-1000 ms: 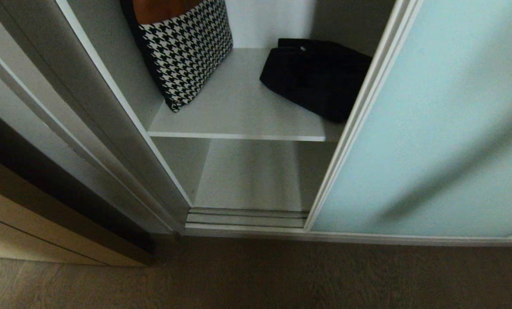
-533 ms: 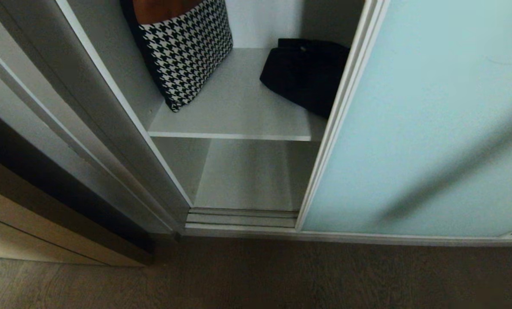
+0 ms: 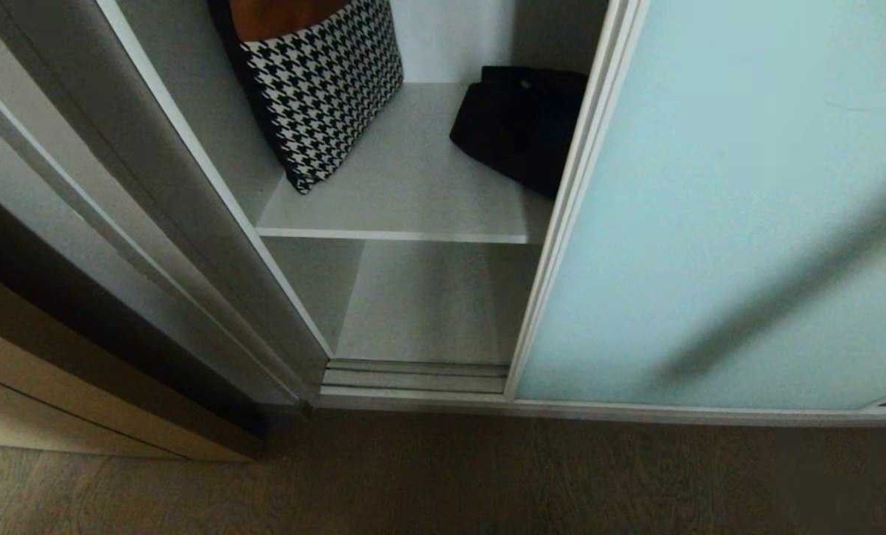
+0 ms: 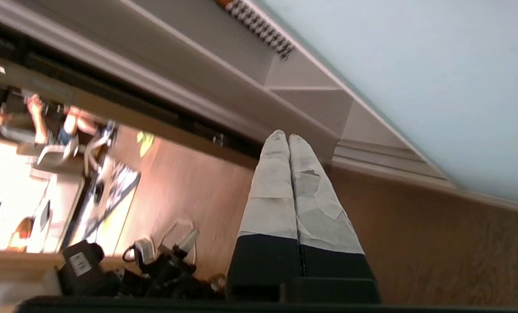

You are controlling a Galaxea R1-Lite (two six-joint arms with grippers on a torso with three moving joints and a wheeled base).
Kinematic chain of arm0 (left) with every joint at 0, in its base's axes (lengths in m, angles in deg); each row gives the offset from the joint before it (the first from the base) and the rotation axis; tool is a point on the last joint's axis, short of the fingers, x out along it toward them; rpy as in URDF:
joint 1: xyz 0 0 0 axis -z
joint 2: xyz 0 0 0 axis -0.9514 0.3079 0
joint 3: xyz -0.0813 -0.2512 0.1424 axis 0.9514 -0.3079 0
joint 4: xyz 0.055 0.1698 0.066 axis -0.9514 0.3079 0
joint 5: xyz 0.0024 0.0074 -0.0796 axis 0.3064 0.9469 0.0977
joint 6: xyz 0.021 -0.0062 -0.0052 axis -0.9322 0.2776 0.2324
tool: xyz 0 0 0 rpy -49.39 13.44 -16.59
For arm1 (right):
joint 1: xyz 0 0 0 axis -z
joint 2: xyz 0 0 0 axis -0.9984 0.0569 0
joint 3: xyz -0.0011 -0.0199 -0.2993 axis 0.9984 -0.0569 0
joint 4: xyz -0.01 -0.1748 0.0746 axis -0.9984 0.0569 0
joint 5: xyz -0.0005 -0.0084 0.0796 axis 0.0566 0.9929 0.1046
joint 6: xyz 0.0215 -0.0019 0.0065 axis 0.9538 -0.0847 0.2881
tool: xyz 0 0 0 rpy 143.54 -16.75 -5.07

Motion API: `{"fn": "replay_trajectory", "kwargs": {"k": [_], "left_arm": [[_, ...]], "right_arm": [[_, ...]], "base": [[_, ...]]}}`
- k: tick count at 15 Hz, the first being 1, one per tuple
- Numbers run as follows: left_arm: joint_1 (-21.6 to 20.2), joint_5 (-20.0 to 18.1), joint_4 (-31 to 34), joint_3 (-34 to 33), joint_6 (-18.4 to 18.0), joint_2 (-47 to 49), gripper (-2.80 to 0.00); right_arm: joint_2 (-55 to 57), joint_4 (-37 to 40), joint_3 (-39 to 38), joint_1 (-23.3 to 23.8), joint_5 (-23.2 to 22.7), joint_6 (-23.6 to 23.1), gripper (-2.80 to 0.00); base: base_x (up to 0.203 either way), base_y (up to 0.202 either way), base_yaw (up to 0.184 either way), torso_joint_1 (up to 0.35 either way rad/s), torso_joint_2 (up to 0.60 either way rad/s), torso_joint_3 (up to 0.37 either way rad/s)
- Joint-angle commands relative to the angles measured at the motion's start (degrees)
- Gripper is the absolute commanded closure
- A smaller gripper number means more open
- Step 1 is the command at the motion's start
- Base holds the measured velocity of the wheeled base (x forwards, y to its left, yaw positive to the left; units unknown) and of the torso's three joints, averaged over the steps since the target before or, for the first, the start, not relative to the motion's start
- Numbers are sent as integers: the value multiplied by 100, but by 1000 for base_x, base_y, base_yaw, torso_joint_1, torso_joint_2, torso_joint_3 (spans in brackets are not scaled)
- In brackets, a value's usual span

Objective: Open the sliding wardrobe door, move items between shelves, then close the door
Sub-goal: Close the door

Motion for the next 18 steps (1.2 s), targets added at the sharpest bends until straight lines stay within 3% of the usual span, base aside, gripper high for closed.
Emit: {"fn": "replay_trajectory", "kwargs": {"k": [1, 6, 9, 13, 18], "left_arm": [[-2, 1, -2, 0, 0, 6, 0], [-2, 1, -2, 0, 0, 6, 0], [-2, 1, -2, 0, 0, 6, 0], [-2, 1, -2, 0, 0, 6, 0], [-2, 1, -2, 0, 0, 6, 0]], "right_arm": [[421, -26, -8, -153, -37, -237, 0], [902, -219, -269, -360, 0, -740, 0], [911, -950, -610, -413, 3, -793, 0], [1338, -1152, -535, -765, 37, -800, 0], [2049, -1720, -507, -944, 599, -791, 0]], "base": [[0, 0, 0, 0, 0, 0], [0, 0, 0, 0, 0, 0], [0, 0, 0, 0, 0, 0], [0, 0, 0, 0, 0, 0], [0, 0, 0, 0, 0, 0]]}}
